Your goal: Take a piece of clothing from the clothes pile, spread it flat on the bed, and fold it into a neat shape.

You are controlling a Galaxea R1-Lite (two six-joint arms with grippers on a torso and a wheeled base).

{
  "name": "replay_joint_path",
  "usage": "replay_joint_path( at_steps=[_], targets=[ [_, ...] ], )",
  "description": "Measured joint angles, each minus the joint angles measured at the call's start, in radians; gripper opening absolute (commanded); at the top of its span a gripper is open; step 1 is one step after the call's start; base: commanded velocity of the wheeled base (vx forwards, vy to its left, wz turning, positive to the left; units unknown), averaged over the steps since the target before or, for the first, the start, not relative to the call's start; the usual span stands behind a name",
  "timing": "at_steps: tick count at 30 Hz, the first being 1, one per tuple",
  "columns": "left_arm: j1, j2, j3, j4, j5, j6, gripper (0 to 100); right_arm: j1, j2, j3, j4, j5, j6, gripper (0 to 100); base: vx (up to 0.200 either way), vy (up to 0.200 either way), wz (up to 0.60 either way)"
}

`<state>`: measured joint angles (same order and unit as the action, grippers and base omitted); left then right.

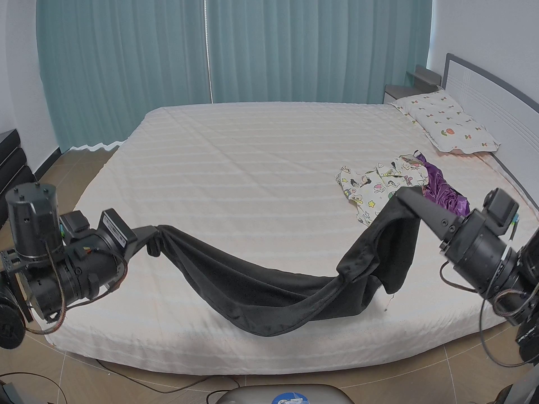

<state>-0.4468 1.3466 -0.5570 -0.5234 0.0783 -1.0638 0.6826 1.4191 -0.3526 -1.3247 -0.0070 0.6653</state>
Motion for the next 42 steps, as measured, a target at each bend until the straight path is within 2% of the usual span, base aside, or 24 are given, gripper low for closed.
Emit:
replay_joint_path(
  at_steps=[7, 12, 18, 22, 29, 39, 42],
  targets=[
    [0.010, -0.041, -0.161, 0.113, 0.026, 0.001, 0, -0.037, -0.138, -0.296, 0.249, 0.010, 0.022, 0, 0.000, 0.000, 0.00],
    [0.034, -0.048, -0.300, 0.223, 0.032, -0.005, 0, -0.131, -0.149, -0.546, 0.386, 0.039, 0.064, 0, 0.000, 0.000, 0.00],
    [0.071, -0.007, -0.463, 0.329, 0.034, -0.033, 0, -0.256, -0.030, -0.841, 0.507, 0.066, 0.092, 0, 0.000, 0.000, 0.00],
    [0.099, 0.064, -0.559, 0.373, 0.020, -0.047, 0, -0.313, 0.121, -0.979, 0.554, 0.072, 0.064, 0, 0.200, 0.000, 0.00],
    [0.147, 0.287, -0.734, 0.413, -0.004, -0.066, 0, -0.363, 0.408, -1.088, 0.497, 0.045, -0.040, 0, 0.200, 0.000, 0.00],
    [0.185, 0.505, -0.824, 0.393, -0.021, -0.101, 0, -0.369, 0.597, -1.123, 0.453, 0.029, -0.085, 0, 0.200, 0.000, 0.00],
    [0.188, 0.561, -0.829, 0.393, -0.036, -0.103, 0, -0.361, 0.648, -1.125, 0.450, 0.019, -0.091, 0, 0.000, 0.000, 0.00]
  ],
)
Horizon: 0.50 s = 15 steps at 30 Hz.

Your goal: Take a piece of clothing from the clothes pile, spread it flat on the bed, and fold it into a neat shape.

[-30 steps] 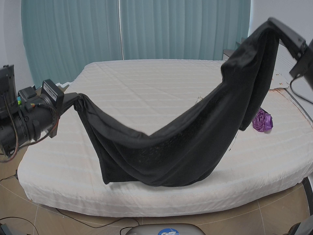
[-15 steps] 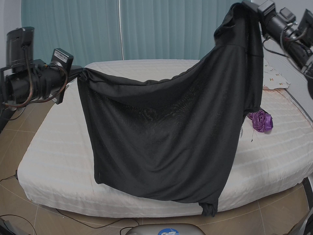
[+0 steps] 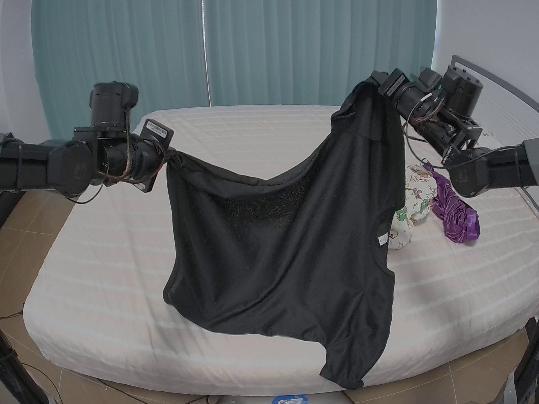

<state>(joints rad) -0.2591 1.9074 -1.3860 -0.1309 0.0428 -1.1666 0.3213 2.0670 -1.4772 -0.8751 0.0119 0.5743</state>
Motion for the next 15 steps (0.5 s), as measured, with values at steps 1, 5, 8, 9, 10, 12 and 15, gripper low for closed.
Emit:
replay_joint_path(
  at_steps=[1, 5, 8, 9, 10, 12, 15],
  targets=[
    [0.001, 0.011, 0.000, -0.001, -0.002, 0.000, 0, 0.002, 0.012, 0.000, -0.002, -0.005, -0.001, 0, 0.000, 0.000, 0.00],
    [0.002, 0.073, -0.007, -0.002, -0.007, 0.000, 0, 0.007, 0.072, 0.005, -0.009, -0.023, -0.005, 100, 0.000, 0.000, 0.00],
    [0.005, 0.117, -0.016, -0.003, -0.009, -0.001, 100, 0.011, 0.121, 0.007, -0.019, -0.032, -0.006, 100, 0.000, 0.000, 0.00],
    [0.006, 0.127, -0.018, -0.003, -0.009, 0.000, 100, 0.011, 0.132, 0.007, -0.023, -0.035, -0.007, 100, 0.000, 0.000, 0.00],
    [0.009, 0.146, -0.022, -0.003, -0.012, 0.000, 100, 0.011, 0.155, 0.009, -0.040, -0.043, -0.008, 100, 0.000, 0.000, 0.00],
    [0.011, 0.166, -0.027, -0.003, -0.014, 0.000, 100, 0.010, 0.180, 0.010, -0.053, -0.050, -0.008, 100, 0.000, 0.000, 0.00],
    [0.013, 0.201, -0.042, -0.003, -0.012, 0.000, 100, 0.005, 0.221, 0.012, -0.056, -0.068, -0.007, 100, 0.000, 0.000, 0.00]
  ],
)
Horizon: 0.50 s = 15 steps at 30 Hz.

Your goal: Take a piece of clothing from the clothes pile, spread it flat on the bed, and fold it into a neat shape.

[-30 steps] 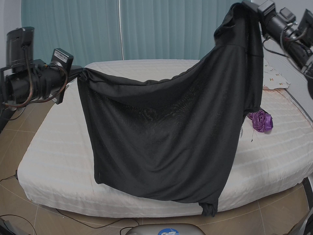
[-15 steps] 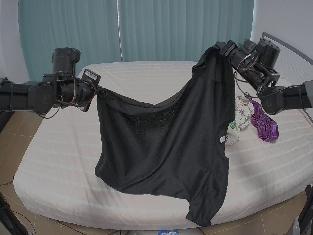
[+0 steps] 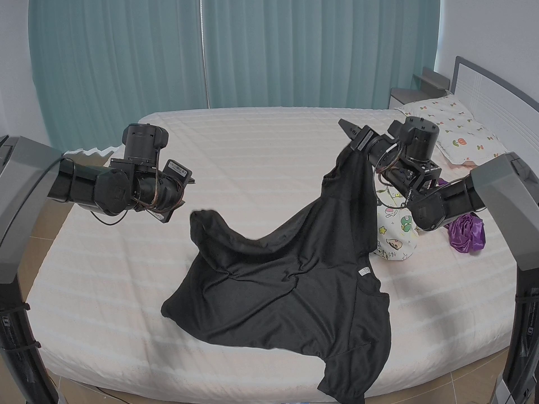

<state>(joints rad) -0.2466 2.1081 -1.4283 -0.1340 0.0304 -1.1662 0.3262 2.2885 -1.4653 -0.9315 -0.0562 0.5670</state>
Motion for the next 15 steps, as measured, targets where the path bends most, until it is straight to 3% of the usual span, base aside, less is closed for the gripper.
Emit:
replay_joint_path(
  at_steps=[9, 15],
  targets=[
    [0.026, 0.058, -0.010, 0.013, 0.006, 0.003, 100, -0.038, 0.071, 0.023, 0.096, -0.034, 0.000, 100, 0.000, 0.000, 0.00],
    [0.034, 0.048, 0.057, 0.019, -0.013, 0.004, 100, -0.050, 0.051, 0.153, 0.105, -0.033, 0.005, 100, 0.000, 0.000, 0.00]
  ],
)
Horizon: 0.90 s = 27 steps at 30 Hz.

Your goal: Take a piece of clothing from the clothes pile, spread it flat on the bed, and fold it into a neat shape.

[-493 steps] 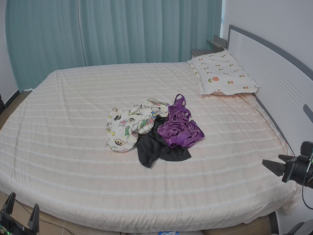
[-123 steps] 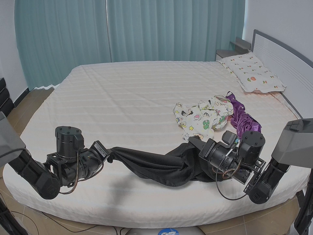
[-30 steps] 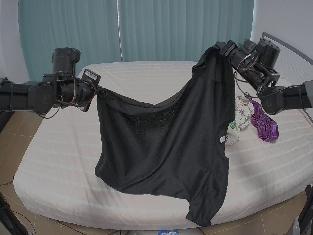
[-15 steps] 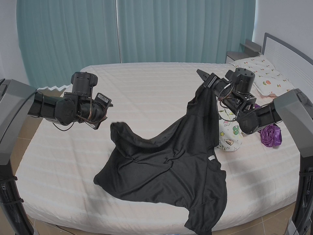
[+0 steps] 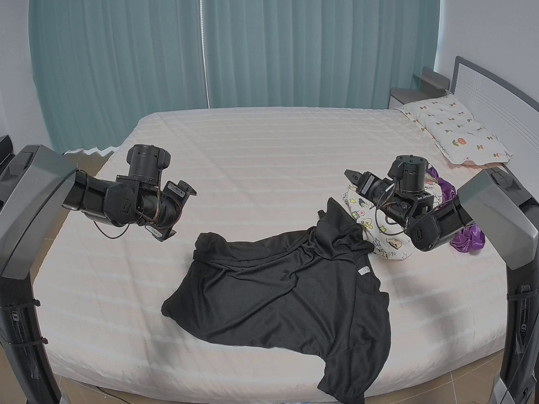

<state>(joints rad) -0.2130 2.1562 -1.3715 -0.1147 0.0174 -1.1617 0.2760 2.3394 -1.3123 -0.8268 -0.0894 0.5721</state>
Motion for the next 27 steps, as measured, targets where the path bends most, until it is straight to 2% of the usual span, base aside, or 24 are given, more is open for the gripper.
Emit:
replay_joint_path(
  at_steps=[3, 6, 11, 15, 19, 23, 27],
  targets=[
    [0.001, -0.019, 0.052, -0.001, -0.034, 0.000, 100, 0.000, -0.025, 0.111, -0.001, 0.002, 0.006, 100, 0.000, 0.000, 0.00],
    [0.002, -0.041, 0.113, -0.003, -0.069, 0.000, 100, 0.001, -0.052, 0.228, -0.004, 0.003, 0.036, 100, -0.200, 0.000, 0.00],
    [-0.001, -0.080, 0.248, -0.017, -0.124, 0.000, 100, 0.008, -0.096, 0.407, -0.018, 0.001, 0.200, 100, -0.200, 0.000, 0.00],
    [-0.003, -0.096, 0.348, -0.099, -0.152, 0.000, 100, 0.010, -0.113, 0.491, -0.047, 0.019, 0.286, 100, -0.200, 0.000, 0.00],
    [-0.004, -0.082, 0.397, -0.178, -0.152, 0.003, 100, 0.000, -0.100, 0.539, -0.107, 0.037, 0.326, 100, 0.000, 0.000, 0.00],
    [-0.005, -0.035, 0.402, -0.205, -0.136, 0.007, 100, -0.010, -0.064, 0.581, -0.193, 0.042, 0.329, 100, 0.000, 0.000, 0.00],
    [-0.004, 0.016, 0.375, -0.210, -0.088, 0.011, 100, -0.016, -0.036, 0.620, -0.240, 0.044, 0.319, 100, 0.000, 0.000, 0.00]
  ],
)
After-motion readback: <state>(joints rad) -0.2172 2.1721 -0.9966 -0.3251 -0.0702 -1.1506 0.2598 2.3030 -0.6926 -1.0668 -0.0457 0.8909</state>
